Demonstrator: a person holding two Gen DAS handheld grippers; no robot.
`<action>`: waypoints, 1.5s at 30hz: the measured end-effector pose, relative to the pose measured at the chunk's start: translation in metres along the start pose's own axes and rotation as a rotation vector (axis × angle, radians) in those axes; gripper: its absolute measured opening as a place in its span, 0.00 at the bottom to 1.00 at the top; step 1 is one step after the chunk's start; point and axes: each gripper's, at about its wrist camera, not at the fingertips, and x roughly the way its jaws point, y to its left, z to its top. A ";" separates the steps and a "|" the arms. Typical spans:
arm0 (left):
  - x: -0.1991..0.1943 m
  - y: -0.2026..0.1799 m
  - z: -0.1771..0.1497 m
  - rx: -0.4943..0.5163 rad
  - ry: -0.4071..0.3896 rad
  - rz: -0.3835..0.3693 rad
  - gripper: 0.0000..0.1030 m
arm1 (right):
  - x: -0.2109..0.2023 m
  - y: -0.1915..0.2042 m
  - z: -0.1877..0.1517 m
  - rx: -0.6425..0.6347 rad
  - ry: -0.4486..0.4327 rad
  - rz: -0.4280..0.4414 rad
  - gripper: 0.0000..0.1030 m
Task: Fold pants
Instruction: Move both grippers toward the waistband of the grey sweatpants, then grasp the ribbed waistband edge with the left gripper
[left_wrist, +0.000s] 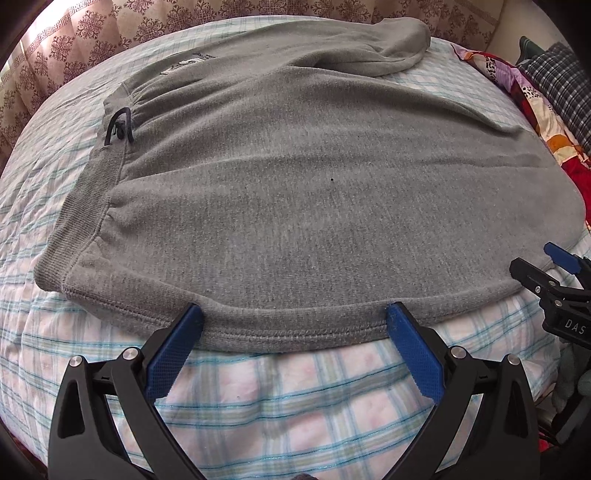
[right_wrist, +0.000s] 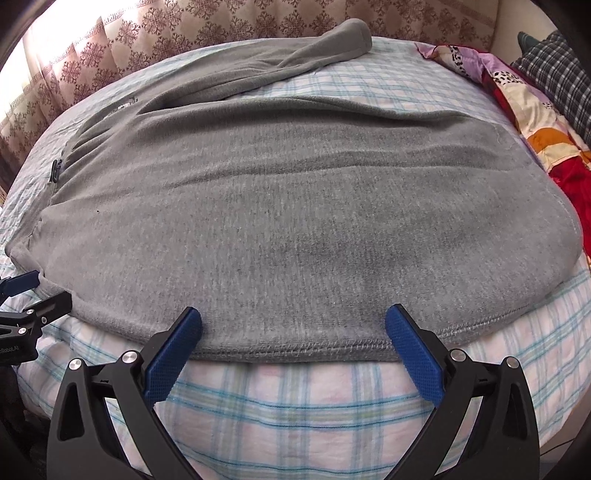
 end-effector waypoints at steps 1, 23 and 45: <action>-0.001 0.001 0.000 0.000 -0.004 -0.005 0.98 | -0.001 0.000 0.000 -0.003 -0.001 -0.003 0.95; -0.029 0.164 0.031 -0.346 -0.084 0.117 0.98 | -0.030 0.004 0.004 -0.041 -0.141 -0.012 0.95; -0.014 0.172 0.011 -0.360 -0.018 0.151 0.44 | -0.063 -0.081 0.015 0.174 -0.188 -0.103 0.95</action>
